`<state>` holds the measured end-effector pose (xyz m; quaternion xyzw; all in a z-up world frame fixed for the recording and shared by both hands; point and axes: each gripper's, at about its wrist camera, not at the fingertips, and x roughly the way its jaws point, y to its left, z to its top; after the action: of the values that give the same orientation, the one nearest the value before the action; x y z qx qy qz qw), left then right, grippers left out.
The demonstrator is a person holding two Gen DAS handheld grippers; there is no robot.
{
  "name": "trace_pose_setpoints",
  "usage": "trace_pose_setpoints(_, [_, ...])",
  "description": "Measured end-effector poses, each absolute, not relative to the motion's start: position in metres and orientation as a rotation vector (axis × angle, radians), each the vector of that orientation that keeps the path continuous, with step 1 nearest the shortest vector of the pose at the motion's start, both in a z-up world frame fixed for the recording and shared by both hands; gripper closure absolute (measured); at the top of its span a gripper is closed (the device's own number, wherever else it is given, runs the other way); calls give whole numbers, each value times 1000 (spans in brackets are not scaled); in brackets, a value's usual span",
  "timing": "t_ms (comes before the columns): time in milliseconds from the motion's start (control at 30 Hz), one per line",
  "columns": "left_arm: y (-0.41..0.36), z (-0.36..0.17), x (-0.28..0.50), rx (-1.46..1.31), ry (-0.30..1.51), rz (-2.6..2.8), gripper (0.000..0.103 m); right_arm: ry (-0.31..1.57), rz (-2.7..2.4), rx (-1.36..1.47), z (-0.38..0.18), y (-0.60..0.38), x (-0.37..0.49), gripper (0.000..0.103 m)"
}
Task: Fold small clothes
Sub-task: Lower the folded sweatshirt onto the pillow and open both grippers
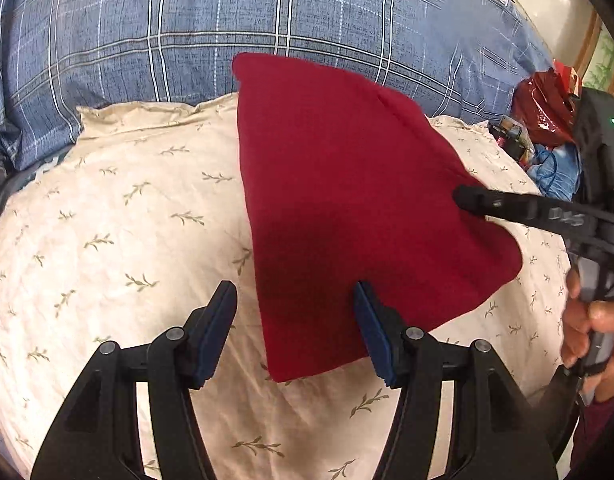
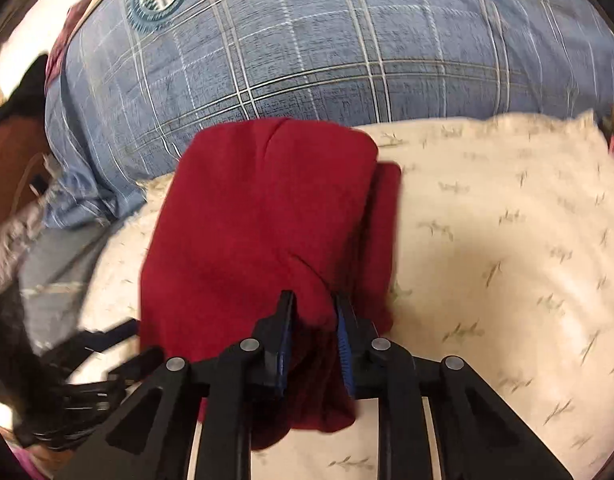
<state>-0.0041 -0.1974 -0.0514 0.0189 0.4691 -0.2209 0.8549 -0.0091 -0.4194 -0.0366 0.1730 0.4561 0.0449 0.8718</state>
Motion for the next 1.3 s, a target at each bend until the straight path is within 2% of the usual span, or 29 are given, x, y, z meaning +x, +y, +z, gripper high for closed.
trace_pose_setpoints(133, [-196, -49, -5, 57, 962, -461, 44, 878, 159, 411, -9, -421, -34, 68])
trace_pose_setpoints(200, [-196, -50, -4, 55, 966, -460, 44, 873, 239, 414, 0, -412, -44, 50])
trace_pose_setpoints(267, [-196, -51, -4, 48, 968, -458, 44, 890, 279, 403, -2, -400, -43, 49])
trace_pose_setpoints(333, [-196, -52, -5, 49, 968, -453, 44, 915, 290, 375, -11, -389, -40, 66])
trace_pose_setpoints(367, [-196, -51, -5, 50, 969, -451, 44, 932, 273, 332, -17, -385, -39, 93])
trace_pose_setpoints(400, [-196, -50, -6, 52, 969, -454, 44, 936, 254, 300, -19, -384, -41, 96])
trace_pose_setpoints(533, [-194, -48, -7, 69, 950, -446, 41, 907, 220, 296, -17, -395, -56, 96])
trace_pose_setpoints(700, [-195, -54, -3, 40, 974, -439, 40, 978, 180, 317, -50, -398, -52, 97])
trace_pose_setpoints(833, [-195, -51, -4, 65, 955, -438, 40, 973, 188, 268, -33, -393, -59, 96])
trace_pose_setpoints(933, [-194, -45, -2, 71, 934, -428, 40, 922, 173, 305, -13, -400, -65, 84])
trace_pose_setpoints(967, [-193, -44, -2, 73, 926, -422, 40, 889, 163, 332, -7, -404, -67, 77])
trace_pose_setpoints(1000, [-193, -42, 0, 73, 917, -415, 40, 861, 151, 349, -2, -406, -66, 63])
trace_pose_setpoints(1033, [-193, -40, 2, 72, 908, -409, 40, 813, 131, 373, 6, -411, -64, 53])
trace_pose_setpoints(1067, [-193, -39, 5, 69, 905, -407, 40, 788, 116, 388, 9, -412, -60, 37])
trace_pose_setpoints(1100, [-194, -38, 8, 66, 905, -403, 40, 774, 101, 400, 10, -413, -55, 34])
trace_pose_setpoints(1233, [-196, -36, 16, 66, 901, -393, 39, 844, 62, 427, -10, -416, -14, 34])
trace_pose_setpoints(1267, [-197, -36, 17, 66, 902, -392, 39, 857, 60, 441, -16, -418, -8, 37])
trace_pose_setpoints(1300, [-198, -36, 19, 64, 905, -392, 39, 868, 62, 455, -22, -420, -1, 49])
